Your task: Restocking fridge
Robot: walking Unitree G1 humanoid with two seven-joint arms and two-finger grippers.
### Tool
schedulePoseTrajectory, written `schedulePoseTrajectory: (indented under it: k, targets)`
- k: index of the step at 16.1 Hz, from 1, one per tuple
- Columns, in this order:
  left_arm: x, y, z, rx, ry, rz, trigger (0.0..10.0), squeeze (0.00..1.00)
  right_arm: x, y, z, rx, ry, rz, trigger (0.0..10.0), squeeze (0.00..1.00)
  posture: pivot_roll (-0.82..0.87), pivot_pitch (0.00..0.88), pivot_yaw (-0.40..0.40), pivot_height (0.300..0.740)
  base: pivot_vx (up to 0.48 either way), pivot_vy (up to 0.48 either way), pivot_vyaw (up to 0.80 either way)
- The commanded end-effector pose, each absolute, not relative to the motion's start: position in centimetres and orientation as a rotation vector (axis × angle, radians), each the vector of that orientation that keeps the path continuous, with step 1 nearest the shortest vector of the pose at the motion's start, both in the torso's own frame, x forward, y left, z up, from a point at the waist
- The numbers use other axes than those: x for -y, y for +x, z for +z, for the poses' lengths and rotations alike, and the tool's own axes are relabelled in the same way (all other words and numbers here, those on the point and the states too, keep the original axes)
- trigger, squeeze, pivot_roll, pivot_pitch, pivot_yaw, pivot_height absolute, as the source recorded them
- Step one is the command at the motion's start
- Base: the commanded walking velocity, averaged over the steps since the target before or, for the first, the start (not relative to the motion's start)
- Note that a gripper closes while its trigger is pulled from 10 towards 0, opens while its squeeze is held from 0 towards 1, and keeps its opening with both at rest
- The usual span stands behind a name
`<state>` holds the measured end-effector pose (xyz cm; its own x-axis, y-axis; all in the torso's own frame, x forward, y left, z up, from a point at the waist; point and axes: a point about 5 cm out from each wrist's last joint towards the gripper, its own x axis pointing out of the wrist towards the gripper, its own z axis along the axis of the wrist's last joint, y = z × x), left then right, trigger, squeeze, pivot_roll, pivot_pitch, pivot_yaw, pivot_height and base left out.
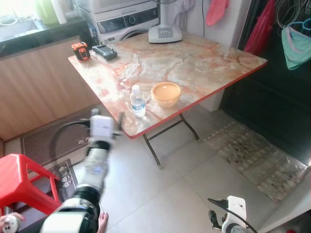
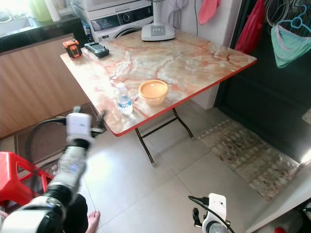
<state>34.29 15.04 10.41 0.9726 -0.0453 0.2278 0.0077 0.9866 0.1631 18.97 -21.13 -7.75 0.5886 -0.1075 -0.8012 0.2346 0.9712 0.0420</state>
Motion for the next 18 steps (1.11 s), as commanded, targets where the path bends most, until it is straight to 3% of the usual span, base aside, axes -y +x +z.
schedulePoseTrajectory:
  k: [1, 8, 18]
  targets:
    - [-15.6, 34.0, 9.9, 0.213, 0.168, -0.034, 10.0, 0.00, 21.0, 18.9, -7.8, -0.921, 0.157, -0.205, 10.0, 0.00, -0.07, 0.000, 0.077, 0.740, 0.000, 0.000, 0.00]
    - [-14.8, 36.6, 14.4, 0.310, 0.009, -0.052, 10.0, 0.00, 20.8, 18.6, -8.0, -0.925, 0.169, -0.222, 10.0, 0.00, -0.08, 0.000, 0.087, 0.740, 0.000, 0.000, 0.00]
    - [-13.7, 37.3, 18.5, 0.445, -0.009, -0.108, 10.0, 0.00, 21.0, 18.4, -8.0, -0.918, 0.166, -0.230, 10.0, 0.00, -0.08, 0.028, 0.078, 0.740, 0.000, 0.000, 0.00]
